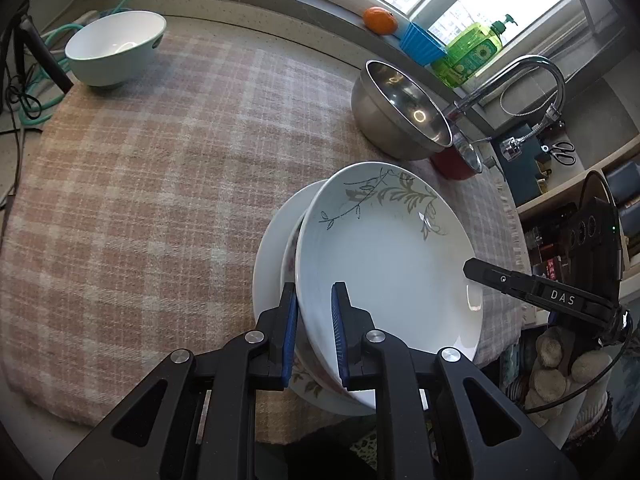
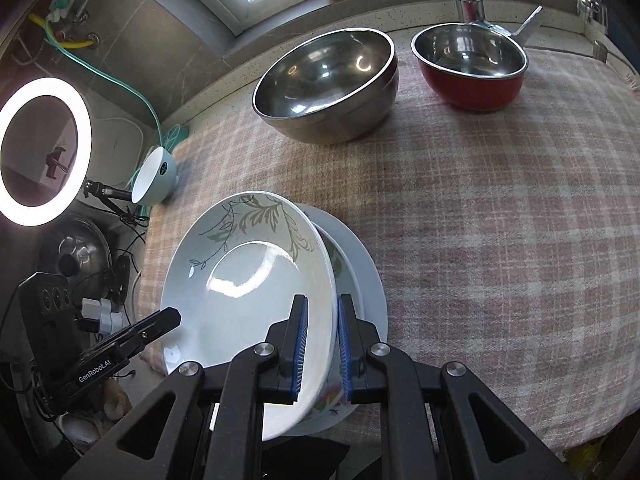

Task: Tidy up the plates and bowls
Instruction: 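Lower the leaf-pattern plate onto the rose-pattern plate with both grippers, then open both grippers and release the leaf-pattern plate rim, then move both grippers to the rim of the large steel bowl, then close both grippers on the steel bowl rim, then lift the steel bowl and carry it toward the plate stack with both grippers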

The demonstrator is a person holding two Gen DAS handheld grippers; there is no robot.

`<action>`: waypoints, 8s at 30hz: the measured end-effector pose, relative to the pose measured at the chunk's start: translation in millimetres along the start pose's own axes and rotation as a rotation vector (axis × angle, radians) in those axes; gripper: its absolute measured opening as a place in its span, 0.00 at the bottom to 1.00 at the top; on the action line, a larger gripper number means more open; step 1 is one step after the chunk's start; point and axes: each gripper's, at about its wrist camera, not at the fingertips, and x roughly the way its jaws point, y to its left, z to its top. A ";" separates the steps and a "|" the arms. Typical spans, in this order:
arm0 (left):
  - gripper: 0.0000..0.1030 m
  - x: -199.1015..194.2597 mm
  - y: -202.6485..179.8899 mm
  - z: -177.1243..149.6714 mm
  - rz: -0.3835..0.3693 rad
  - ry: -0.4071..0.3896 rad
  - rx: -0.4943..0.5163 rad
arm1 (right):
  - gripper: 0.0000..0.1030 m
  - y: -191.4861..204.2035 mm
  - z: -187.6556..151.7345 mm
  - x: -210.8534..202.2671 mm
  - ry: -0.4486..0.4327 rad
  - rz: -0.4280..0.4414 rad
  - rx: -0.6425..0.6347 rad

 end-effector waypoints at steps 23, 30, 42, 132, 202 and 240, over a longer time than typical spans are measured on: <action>0.14 7.4 -0.2 -4.0 0.040 -0.003 0.020 | 0.13 -5.5 -8.4 17.8 0.030 -0.012 0.010; 0.14 7.7 -0.7 -3.4 0.047 0.002 0.036 | 0.15 -1.3 -6.9 18.9 0.030 -0.025 -0.011; 0.14 8.6 -3.8 -4.2 0.058 0.015 0.073 | 0.15 2.3 -5.7 19.1 0.030 -0.051 -0.032; 0.18 58.2 -77.4 122.5 0.021 -0.159 -0.151 | 0.37 -24.0 218.9 -2.2 -0.070 -0.101 -0.305; 0.15 28.1 -37.7 113.0 0.054 -0.179 -0.221 | 0.07 34.3 204.3 35.9 0.041 -0.092 -0.353; 0.15 -69.8 89.1 21.1 0.154 -0.222 -0.417 | 0.07 183.2 100.3 89.3 0.145 0.028 -0.519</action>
